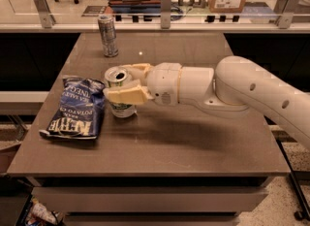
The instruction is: Move 7up can near blue chip bag
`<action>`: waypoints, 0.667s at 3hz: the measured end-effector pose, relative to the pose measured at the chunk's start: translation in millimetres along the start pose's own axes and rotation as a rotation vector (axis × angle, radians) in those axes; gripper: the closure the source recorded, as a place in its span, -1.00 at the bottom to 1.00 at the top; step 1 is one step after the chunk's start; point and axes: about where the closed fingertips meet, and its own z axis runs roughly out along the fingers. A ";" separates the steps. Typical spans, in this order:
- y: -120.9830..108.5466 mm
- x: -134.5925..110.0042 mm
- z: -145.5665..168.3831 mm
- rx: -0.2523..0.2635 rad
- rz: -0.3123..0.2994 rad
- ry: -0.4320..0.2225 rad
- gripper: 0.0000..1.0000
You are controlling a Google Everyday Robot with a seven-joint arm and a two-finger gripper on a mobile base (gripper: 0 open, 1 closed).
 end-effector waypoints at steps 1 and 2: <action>8.9 8.2 6.6 -0.002 0.013 0.000 1.00; 10.0 6.7 8.0 -0.006 0.010 0.000 0.62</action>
Offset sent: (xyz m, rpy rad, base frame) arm -0.0055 0.0063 -0.0080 0.0030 0.0103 0.0003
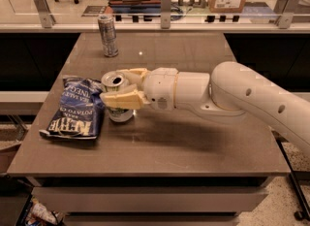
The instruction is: Move 7up can near blue chip bag
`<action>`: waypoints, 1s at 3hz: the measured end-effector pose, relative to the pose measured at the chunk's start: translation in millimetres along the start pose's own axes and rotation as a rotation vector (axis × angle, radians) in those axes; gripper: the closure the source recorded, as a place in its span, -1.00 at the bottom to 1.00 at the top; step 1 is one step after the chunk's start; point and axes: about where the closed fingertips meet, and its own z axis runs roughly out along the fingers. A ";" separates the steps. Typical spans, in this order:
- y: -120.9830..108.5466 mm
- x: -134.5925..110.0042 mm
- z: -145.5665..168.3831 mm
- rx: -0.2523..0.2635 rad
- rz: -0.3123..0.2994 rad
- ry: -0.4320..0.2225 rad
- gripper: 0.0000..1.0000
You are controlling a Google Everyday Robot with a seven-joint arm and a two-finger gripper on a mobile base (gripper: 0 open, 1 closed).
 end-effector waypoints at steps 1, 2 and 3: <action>1.6 -1.0 1.7 -0.004 -0.002 0.000 0.15; 3.1 -2.0 3.3 -0.007 -0.004 0.000 -0.31; 4.6 -3.0 4.8 -0.011 -0.006 0.000 -0.76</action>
Offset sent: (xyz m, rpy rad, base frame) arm -0.0009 0.0017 0.0006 -0.0006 -0.0011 0.0032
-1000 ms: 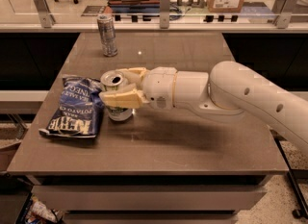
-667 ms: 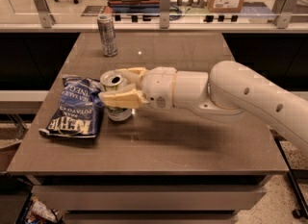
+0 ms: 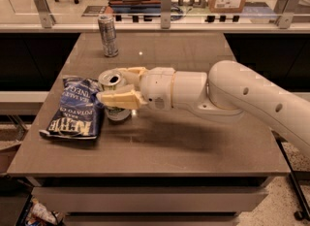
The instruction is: Move 7up can near blue chip bag
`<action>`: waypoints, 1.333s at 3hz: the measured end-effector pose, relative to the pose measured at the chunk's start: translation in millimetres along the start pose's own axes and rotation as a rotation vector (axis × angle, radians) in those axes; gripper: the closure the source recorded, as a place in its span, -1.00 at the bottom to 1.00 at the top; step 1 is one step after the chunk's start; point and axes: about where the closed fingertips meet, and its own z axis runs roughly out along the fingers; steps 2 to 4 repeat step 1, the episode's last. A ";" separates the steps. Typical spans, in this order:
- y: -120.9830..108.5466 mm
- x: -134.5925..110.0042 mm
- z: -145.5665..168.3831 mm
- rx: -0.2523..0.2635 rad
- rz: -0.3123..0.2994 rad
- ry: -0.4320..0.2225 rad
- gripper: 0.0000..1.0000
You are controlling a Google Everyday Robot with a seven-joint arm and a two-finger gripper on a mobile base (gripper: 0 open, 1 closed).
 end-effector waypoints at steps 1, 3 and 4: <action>1.4 -0.9 1.4 -0.003 -0.002 0.000 -1.00; 1.4 -0.9 1.4 -0.003 -0.002 0.000 -1.00; 1.4 -0.9 1.4 -0.003 -0.002 0.000 -1.00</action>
Offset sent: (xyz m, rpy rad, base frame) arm 0.0000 0.0000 0.0000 0.0000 0.0000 0.0000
